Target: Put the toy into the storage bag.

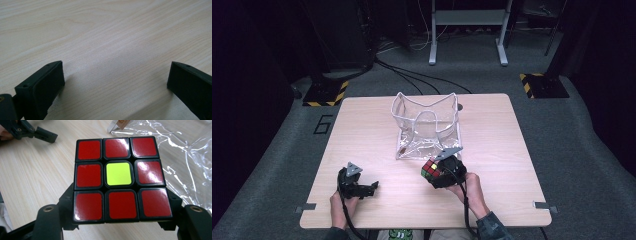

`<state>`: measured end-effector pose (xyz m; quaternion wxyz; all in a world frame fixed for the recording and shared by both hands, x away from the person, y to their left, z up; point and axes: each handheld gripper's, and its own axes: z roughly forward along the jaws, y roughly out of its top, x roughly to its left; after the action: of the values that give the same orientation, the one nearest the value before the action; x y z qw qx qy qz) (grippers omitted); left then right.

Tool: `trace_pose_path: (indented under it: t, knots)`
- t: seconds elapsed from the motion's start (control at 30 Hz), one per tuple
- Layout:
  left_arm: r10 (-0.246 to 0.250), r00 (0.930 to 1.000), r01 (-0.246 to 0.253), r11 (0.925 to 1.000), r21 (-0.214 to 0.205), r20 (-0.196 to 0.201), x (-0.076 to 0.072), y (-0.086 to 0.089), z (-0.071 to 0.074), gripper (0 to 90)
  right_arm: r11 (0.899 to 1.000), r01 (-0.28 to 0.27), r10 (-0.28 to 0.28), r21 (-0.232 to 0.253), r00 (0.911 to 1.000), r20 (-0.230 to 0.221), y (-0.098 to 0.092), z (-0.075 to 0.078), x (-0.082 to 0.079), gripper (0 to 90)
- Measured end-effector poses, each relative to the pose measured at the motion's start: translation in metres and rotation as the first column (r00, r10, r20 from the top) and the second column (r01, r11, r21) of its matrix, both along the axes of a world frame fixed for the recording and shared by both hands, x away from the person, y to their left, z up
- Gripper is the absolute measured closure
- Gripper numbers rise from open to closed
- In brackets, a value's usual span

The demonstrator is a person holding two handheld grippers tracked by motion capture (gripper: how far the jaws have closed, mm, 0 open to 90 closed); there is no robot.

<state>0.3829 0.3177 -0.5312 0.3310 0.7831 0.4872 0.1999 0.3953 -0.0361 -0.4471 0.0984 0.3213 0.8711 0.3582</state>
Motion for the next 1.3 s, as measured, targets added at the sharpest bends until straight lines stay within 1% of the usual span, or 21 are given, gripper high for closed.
trace_pose_path:
  t: [0.03,0.17,0.27,0.33,0.43,0.53,0.6,0.67,0.77,0.97,1.0,1.07,1.2,1.23,1.3]
  knots:
    - [0.000,1.0000,0.000,1.0000,0.000,0.000,0.000,0.000,0.000,0.8,1.000,0.000,0.000,0.001,1.0000,0.006,0.000,0.001,0.000,33.3]
    - [0.000,1.0000,0.000,1.0000,0.000,0.000,0.000,0.000,0.000,0.8,1.000,0.010,-0.010,0.002,0.9999,0.001,-0.002,0.003,0.001,33.4]
    - [0.000,1.0000,0.000,1.0000,0.000,0.000,0.000,0.000,0.000,0.8,1.000,0.008,-0.008,0.009,1.0000,0.003,-0.004,0.008,0.002,33.3]
    - [0.000,1.0000,0.000,1.0000,0.000,0.000,0.000,0.000,0.000,0.9,1.000,0.007,-0.007,0.015,0.9999,0.014,-0.006,0.012,0.003,33.3]
    - [0.000,1.0000,0.000,1.0000,0.000,0.000,0.000,0.000,0.000,0.8,1.000,0.014,-0.014,0.023,0.9998,0.012,-0.010,0.017,0.003,33.3]
    - [0.000,1.0000,0.000,1.0000,0.000,0.000,0.000,0.000,0.000,0.8,1.000,0.020,-0.020,0.023,0.9996,0.021,-0.013,0.020,0.004,33.3]
    - [0.000,1.0000,0.000,1.0000,0.000,0.000,0.000,0.000,0.000,0.8,0.999,0.021,-0.021,0.036,0.9997,0.014,-0.015,0.022,0.005,33.3]
    - [0.001,1.0000,-0.001,1.0000,0.000,0.000,0.000,0.000,0.000,0.8,0.999,0.022,-0.023,0.029,0.9996,0.014,-0.018,0.025,0.006,33.3]
    - [0.000,1.0000,0.000,1.0000,0.000,0.000,0.000,0.000,0.000,0.8,0.999,0.027,-0.027,0.036,0.9996,0.004,-0.021,0.029,0.007,33.3]
    - [0.000,1.0000,0.000,1.0000,0.000,0.000,0.000,0.000,0.000,0.8,0.999,0.030,-0.031,0.023,0.9990,0.032,-0.025,0.038,0.008,33.3]
    - [0.000,1.0000,0.000,1.0000,0.000,0.000,0.000,0.000,0.000,0.8,0.999,0.034,-0.035,0.024,0.9990,0.029,-0.026,0.039,0.008,33.3]
    - [0.001,1.0000,-0.001,1.0000,-0.001,0.000,0.000,0.000,0.000,0.8,0.999,0.036,-0.037,0.029,0.9986,0.039,-0.029,0.043,0.009,33.3]
    - [0.000,1.0000,0.000,1.0000,0.000,0.000,0.000,0.000,0.000,0.8,0.998,0.047,-0.048,0.034,0.9982,0.036,-0.033,0.049,0.009,33.3]
    - [0.000,1.0000,0.000,1.0000,0.000,0.000,0.000,0.000,0.000,0.8,0.998,0.048,-0.050,0.036,0.9977,0.046,-0.034,0.051,0.009,33.3]
    - [0.000,1.0000,0.000,1.0000,0.000,0.000,0.000,0.000,0.000,0.8,0.998,0.052,-0.054,0.036,0.9974,0.047,-0.036,0.054,0.008,33.3]
